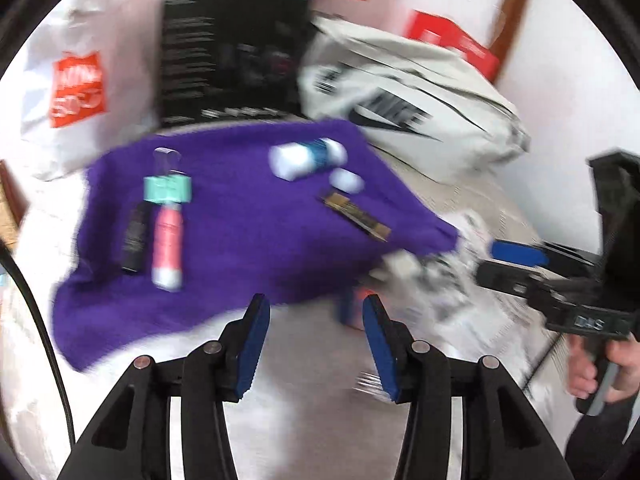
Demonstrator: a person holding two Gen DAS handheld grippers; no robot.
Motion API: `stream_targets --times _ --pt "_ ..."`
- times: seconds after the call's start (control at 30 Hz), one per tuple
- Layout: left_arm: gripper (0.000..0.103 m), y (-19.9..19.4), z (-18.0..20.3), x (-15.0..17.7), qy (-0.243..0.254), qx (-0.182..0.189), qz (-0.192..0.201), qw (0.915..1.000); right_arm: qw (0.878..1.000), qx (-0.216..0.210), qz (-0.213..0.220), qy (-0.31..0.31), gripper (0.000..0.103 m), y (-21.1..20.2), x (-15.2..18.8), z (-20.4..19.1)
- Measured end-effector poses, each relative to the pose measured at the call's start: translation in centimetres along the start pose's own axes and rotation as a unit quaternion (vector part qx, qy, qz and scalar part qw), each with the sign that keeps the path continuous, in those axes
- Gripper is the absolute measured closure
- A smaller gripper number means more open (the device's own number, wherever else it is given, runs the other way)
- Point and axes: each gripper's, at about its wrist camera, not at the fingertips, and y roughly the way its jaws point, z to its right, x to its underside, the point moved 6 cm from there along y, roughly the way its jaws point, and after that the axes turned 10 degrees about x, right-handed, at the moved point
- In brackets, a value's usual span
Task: Organize rigid objects
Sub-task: 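Withdraw both tools toward the clear pill bottle and white tape roll, then grasp the clear pill bottle with the left tool while the right tool grasps the white tape roll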
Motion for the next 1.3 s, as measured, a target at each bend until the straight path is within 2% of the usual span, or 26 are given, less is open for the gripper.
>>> stream_targets --times 0.17,0.37,0.5,0.63,0.73,0.87,1.1,1.3 --pt "0.057 2.7 2.8 1.5 0.04 0.008 -0.042 0.9983 0.999 -0.003 -0.015 0.031 0.042 -0.6 2.6 1.4" --pt "0.053 4.1 3.6 2.6 0.058 0.025 -0.07 0.9955 0.998 -0.007 -0.019 0.058 0.042 -1.5 4.8 3.3" --pt "0.053 4.8 4.1 3.1 0.069 0.019 -0.084 0.9939 0.998 -0.005 -0.028 0.061 0.042 -1.1 5.6 3.6" --pt "0.054 6.1 4.8 3.5 0.105 -0.002 -0.104 0.9891 0.998 -0.004 -0.037 0.057 0.042 -0.5 6.5 3.6" --pt "0.054 6.9 5.4 3.5 0.118 0.001 -0.11 0.987 0.997 -0.004 -0.045 0.062 0.042 -0.2 7.1 3.8" --pt "0.054 7.8 6.2 3.6 0.142 -0.012 -0.114 0.9832 0.996 -0.005 -0.054 0.069 0.042 0.3 7.6 4.0" --pt "0.059 6.6 4.5 4.6 0.104 -0.027 -0.102 0.989 0.997 -0.001 -0.052 0.063 0.041 0.3 7.6 3.7" --pt "0.059 2.3 -0.2 6.8 0.035 -0.05 -0.072 0.9955 0.997 -0.004 -0.053 0.055 0.041 0.5 7.5 2.9"
